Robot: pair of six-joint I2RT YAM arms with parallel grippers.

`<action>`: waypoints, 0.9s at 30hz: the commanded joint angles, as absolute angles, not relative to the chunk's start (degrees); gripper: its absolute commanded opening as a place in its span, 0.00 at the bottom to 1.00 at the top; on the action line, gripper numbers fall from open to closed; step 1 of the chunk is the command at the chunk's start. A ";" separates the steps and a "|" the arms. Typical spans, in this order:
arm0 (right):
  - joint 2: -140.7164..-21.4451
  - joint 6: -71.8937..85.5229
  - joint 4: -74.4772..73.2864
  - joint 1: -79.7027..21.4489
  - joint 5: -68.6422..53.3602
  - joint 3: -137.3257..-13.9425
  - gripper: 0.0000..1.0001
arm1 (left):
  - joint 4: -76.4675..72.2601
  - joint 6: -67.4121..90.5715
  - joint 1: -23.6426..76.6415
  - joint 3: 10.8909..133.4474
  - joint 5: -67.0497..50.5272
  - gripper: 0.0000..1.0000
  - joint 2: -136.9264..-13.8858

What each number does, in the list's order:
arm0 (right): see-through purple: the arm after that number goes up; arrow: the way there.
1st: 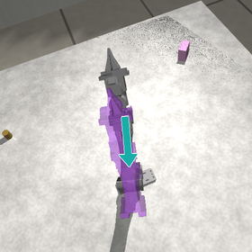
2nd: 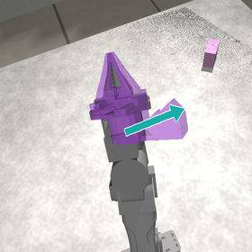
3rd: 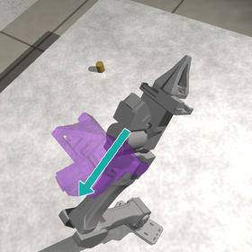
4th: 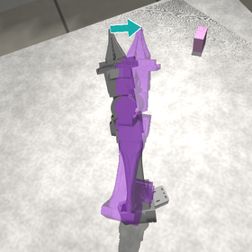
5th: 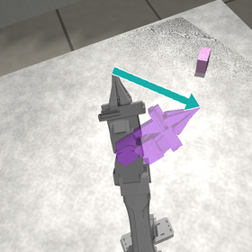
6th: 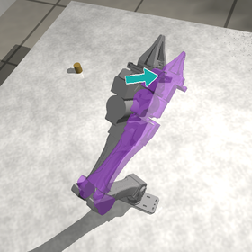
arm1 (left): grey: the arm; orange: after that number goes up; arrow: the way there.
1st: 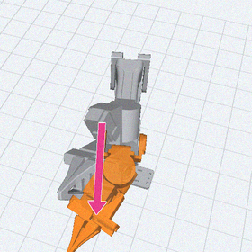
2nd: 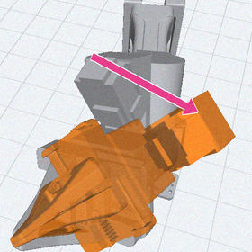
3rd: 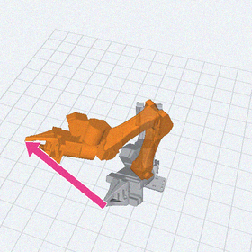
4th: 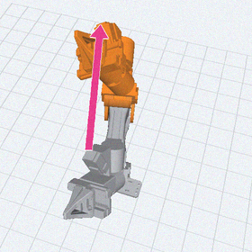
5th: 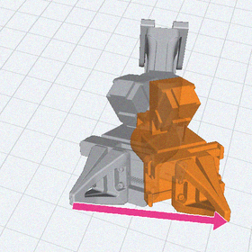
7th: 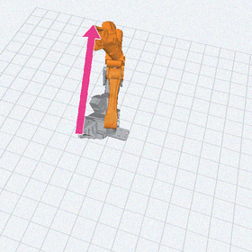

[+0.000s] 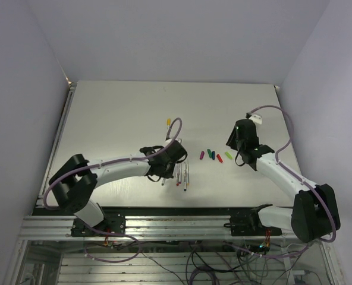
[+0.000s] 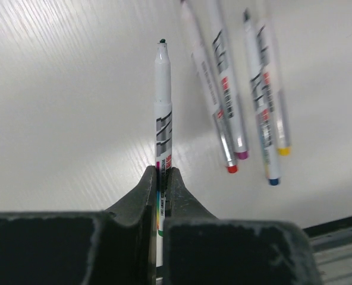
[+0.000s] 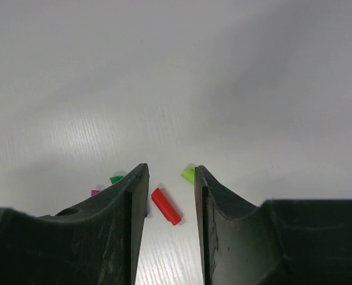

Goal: Insert the pens into the pen caps

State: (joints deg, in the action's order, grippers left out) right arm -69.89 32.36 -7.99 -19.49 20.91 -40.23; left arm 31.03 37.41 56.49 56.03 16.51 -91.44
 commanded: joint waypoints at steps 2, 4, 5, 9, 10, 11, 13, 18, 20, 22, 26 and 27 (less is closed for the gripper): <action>-71.50 29.00 -10.16 -17.45 16.84 -42.73 0.35 | 26.98 35.71 54.63 58.48 14.96 0.07 -85.74; -72.09 27.59 -8.97 -17.43 13.06 -42.80 0.32 | 25.20 35.52 54.13 58.09 14.18 0.07 -85.01; -72.60 26.83 -8.48 -17.47 11.50 -42.88 0.31 | 24.06 35.44 53.81 57.79 13.78 0.07 -84.66; -74.96 25.62 -7.94 -17.49 6.51 -43.84 0.26 | 18.38 35.95 51.65 55.52 9.59 0.07 -84.05; -75.46 25.33 -7.85 -17.57 5.96 -44.05 0.25 | 16.36 36.35 50.81 54.69 8.19 0.07 -83.82; -75.80 25.02 -7.64 -17.68 5.62 -44.17 0.24 | 14.20 36.83 49.94 53.82 6.55 0.07 -83.68; -76.40 24.37 -7.14 -18.39 5.84 -44.36 0.24 | 9.73 37.26 48.28 52.48 3.27 0.07 -83.47; -79.07 23.43 -7.16 -20.99 7.82 -45.68 0.23 | 9.00 35.34 47.18 53.71 2.72 0.07 -84.28; -80.21 23.47 -6.84 -21.77 8.12 -46.02 0.23 | 9.75 34.34 46.99 54.27 2.83 0.07 -84.62; -81.25 23.64 -6.48 -22.56 8.38 -46.35 0.22 | 9.50 33.50 46.84 54.48 2.47 0.07 -84.61; -83.37 23.67 -6.48 -23.91 9.14 -47.38 0.22 | 6.50 32.69 46.42 53.38 -0.31 0.07 -84.22; -83.67 23.61 -6.58 -24.10 9.40 -47.57 0.22 | 5.49 32.54 46.28 52.91 -1.11 0.07 -84.16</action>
State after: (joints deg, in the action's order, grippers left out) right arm -82.30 24.38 -7.22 -23.20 8.21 -45.47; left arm 10.87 34.37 47.00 52.77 3.29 -84.95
